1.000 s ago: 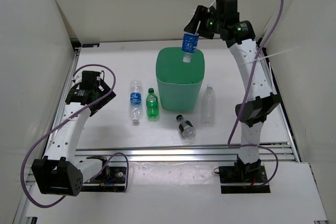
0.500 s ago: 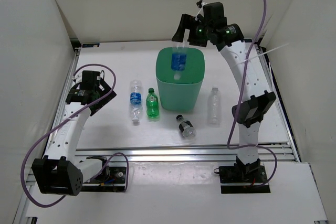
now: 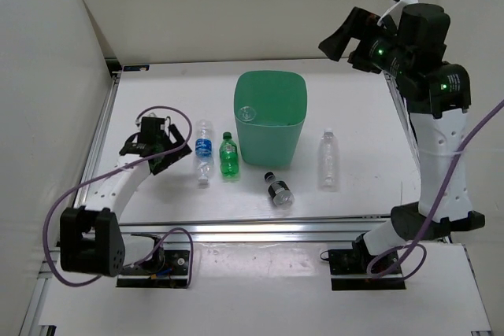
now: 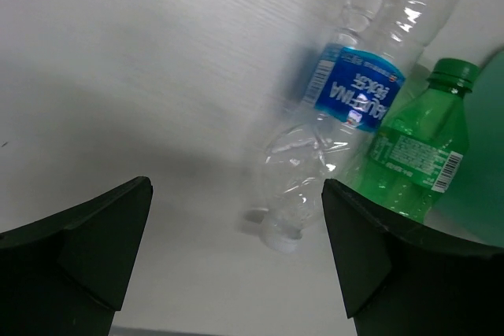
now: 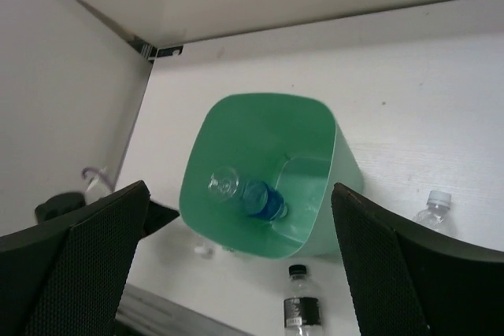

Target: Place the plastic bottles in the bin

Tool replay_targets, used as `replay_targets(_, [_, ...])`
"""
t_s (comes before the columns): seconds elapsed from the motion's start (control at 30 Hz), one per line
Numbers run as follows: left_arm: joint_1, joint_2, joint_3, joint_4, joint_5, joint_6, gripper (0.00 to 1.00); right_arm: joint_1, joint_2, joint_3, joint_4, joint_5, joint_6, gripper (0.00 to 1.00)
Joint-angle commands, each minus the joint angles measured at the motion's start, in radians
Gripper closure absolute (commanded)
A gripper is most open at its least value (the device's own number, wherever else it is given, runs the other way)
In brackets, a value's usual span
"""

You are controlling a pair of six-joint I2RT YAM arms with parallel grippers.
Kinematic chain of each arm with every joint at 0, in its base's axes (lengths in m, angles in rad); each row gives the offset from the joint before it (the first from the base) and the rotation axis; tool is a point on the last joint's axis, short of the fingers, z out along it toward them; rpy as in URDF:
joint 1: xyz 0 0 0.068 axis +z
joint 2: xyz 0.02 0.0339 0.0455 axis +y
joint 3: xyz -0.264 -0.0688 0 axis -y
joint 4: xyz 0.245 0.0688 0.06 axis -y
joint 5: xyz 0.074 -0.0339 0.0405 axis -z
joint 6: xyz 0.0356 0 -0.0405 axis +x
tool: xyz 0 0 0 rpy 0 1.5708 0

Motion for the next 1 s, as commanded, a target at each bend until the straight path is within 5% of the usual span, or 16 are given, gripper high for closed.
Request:
replay_targets(0.0, [-0.056,0.068,0.042,0.178,0.062,0.101,0.0,0.015,0.04,-0.01,-0.112,-0.039,-0.027,0.0])
replay_targets(0.33, [-0.112,0.289,0.166,0.296,0.086,0.174,0.0,-0.005,0.049,-0.001,-0.145,-0.112,-0.047,0.0])
replay_targets(0.7, [-0.112,0.507,0.312,0.316,0.131,0.095,0.0,-0.047,0.059,0.01,-0.145,-0.171,-0.056,0.0])
replay_targets(0.97, [-0.112,0.582,0.301,0.316,0.143,0.033,0.16,-0.047,0.059,0.001,-0.145,-0.19,-0.067,0.0])
